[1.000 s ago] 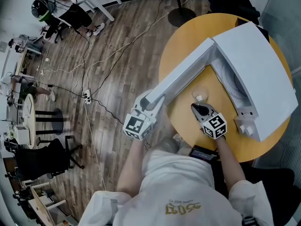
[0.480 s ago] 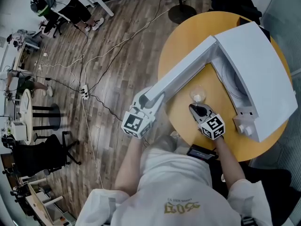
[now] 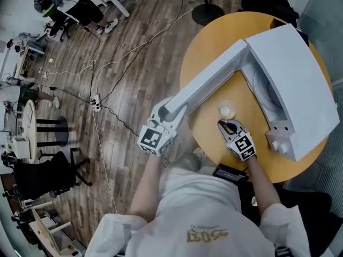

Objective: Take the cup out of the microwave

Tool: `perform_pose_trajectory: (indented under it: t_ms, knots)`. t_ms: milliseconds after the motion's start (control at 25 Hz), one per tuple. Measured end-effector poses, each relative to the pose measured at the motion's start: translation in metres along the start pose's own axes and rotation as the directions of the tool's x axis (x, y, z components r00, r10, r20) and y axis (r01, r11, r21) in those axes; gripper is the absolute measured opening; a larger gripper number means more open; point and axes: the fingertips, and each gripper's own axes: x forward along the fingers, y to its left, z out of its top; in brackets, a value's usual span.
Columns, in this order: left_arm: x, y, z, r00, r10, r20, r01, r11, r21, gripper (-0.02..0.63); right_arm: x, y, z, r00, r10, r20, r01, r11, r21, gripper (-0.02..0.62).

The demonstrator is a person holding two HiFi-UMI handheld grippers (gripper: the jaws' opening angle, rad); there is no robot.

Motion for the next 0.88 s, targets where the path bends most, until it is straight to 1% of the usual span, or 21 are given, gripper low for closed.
perform_pose_trajectory:
  t_ms: [320, 440, 760, 880]
  knots:
    - [0.0024, -0.0037, 0.0003, 1.000, -0.010, 0.013, 0.010, 1.000, 0.009, 0.179, -0.0009, 0.0016, -0.0035, 1.000, 0.008, -0.015, -0.008, 1.000, -0.006, 0.025]
    - [0.0029, -0.0036, -0.0010, 1.000, -0.010, 0.011, 0.010, 1.000, 0.006, 0.179, -0.0003, 0.0009, -0.0048, 1.000, -0.001, -0.024, 0.001, 1.000, -0.011, 0.025]
    - [0.0012, -0.0030, -0.0003, 1.000, -0.016, 0.019, 0.016, 1.000, 0.005, 0.179, 0.0005, 0.0047, -0.0054, 0.999, -0.014, -0.049, 0.013, 0.999, -0.038, 0.052]
    - [0.0011, -0.0025, 0.0000, 1.000, -0.018, 0.022, 0.018, 1.000, 0.002, 0.179, -0.0003, 0.0028, -0.0086, 0.998, -0.018, -0.062, 0.016, 1.000, -0.027, 0.054]
